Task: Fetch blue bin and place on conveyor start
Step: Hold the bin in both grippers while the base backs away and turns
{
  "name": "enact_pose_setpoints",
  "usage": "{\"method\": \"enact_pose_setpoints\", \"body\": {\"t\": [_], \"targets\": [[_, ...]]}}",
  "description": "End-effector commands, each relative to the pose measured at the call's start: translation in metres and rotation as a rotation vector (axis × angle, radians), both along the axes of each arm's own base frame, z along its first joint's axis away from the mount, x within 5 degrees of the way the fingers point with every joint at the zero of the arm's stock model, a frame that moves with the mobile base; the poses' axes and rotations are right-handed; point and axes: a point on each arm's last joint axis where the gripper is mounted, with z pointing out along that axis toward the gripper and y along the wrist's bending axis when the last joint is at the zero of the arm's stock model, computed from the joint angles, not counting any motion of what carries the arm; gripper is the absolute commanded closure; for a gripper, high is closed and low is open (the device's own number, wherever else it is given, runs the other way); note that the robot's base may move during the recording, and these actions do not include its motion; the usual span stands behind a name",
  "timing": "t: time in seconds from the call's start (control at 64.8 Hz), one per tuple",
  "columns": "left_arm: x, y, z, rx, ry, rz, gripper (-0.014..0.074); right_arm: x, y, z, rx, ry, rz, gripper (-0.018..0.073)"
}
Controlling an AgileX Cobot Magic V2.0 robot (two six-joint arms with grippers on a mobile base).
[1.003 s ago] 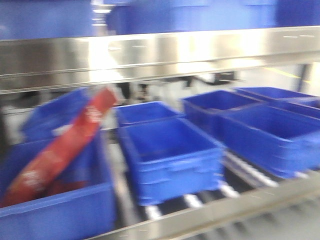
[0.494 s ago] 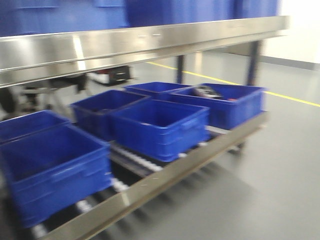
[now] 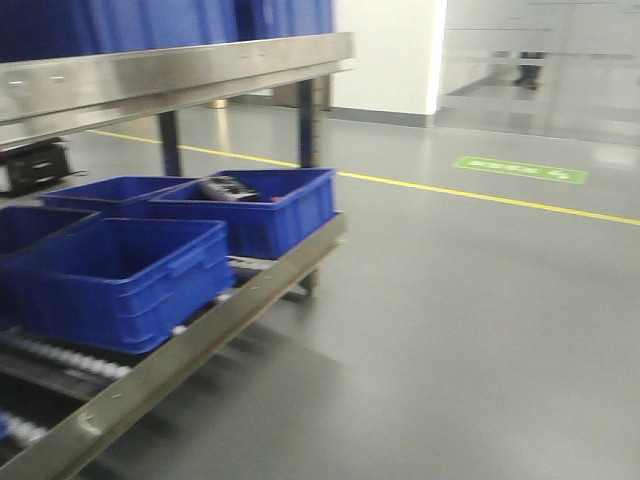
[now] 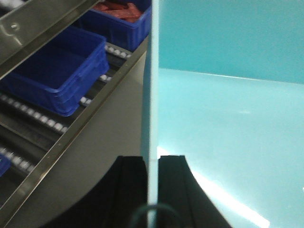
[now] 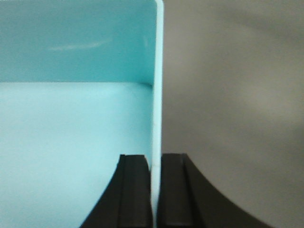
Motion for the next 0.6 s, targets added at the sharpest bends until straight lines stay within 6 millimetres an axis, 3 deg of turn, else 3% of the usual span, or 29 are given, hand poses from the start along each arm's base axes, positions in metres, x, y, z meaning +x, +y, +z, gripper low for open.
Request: {"method": "enact_pose_setpoints", "body": {"t": [0.0, 0.587], "targets": [[-0.0029, 0.0011, 0.0103, -0.016, -0.058, -0.005, 0.0708, -0.0029, -0.0033, 0.0077, -0.018, -0.052, 0.000, 0.0713], [-0.0029, 0.0011, 0.0103, -0.016, -0.058, -0.005, 0.0708, -0.0029, -0.0033, 0.0077, -0.018, -0.052, 0.000, 0.0713]]}}
